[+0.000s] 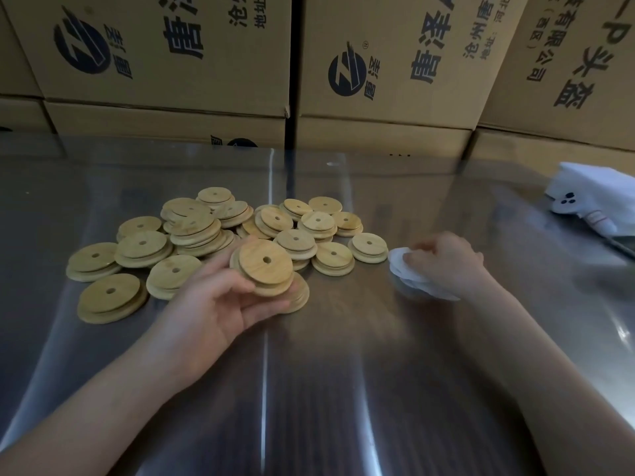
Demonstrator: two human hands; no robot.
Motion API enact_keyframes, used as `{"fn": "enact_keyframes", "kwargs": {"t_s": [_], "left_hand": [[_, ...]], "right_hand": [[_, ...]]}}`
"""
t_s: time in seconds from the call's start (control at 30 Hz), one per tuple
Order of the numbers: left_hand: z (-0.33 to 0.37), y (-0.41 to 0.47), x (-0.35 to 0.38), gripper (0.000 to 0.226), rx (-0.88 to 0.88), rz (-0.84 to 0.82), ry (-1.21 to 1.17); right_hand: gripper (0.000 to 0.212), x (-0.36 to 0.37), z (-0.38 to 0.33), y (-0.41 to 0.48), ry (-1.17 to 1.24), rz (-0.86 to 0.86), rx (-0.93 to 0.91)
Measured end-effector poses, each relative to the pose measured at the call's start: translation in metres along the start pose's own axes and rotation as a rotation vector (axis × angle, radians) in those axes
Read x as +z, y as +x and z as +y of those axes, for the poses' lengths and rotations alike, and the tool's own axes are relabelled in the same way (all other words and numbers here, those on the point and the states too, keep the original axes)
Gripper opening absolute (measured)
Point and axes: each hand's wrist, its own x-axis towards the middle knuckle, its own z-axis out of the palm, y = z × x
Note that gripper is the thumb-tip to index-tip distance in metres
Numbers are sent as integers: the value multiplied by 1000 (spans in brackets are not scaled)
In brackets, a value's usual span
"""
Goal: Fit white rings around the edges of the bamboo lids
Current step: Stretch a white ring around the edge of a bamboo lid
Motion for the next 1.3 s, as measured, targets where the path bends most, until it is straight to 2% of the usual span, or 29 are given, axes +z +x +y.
{"fn": "enact_keyframes", "kwargs": {"t_s": [0.03,0.1,0.27,0.37,0.53,0.83,0.9,1.1,1.2,1.3], "left_hand": [[1,0,1,62,-37,-23,-45],[3,1,6,54,-78,-47,-72],[1,19,24,41,-60,59,116],[-3,29,34,30,-68,91,135],[-13,38,40,31,-62,88,113],[-19,32,30,34,10,83,182],[-19,32,30,33,30,92,208],[-18,31,29,33,49,95,220],[-17,32,29,35,51,93,184],[-18,33,27,34,63,100,163]], "right_hand": [[23,1,0,2,-22,8,-6],[21,3,2,5,-56,40,-21],[7,1,4,7,-29,90,-50],[11,-2,5,6,-31,121,-54],[24,-6,7,5,-62,108,-91],[34,-6,6,4,-58,128,-152],[30,-10,7,1,25,130,-192],[24,-21,-9,-17,488,129,-339],[22,-19,-23,-30,780,15,-394],[27,-20,-34,-44,974,-135,-460]]}}
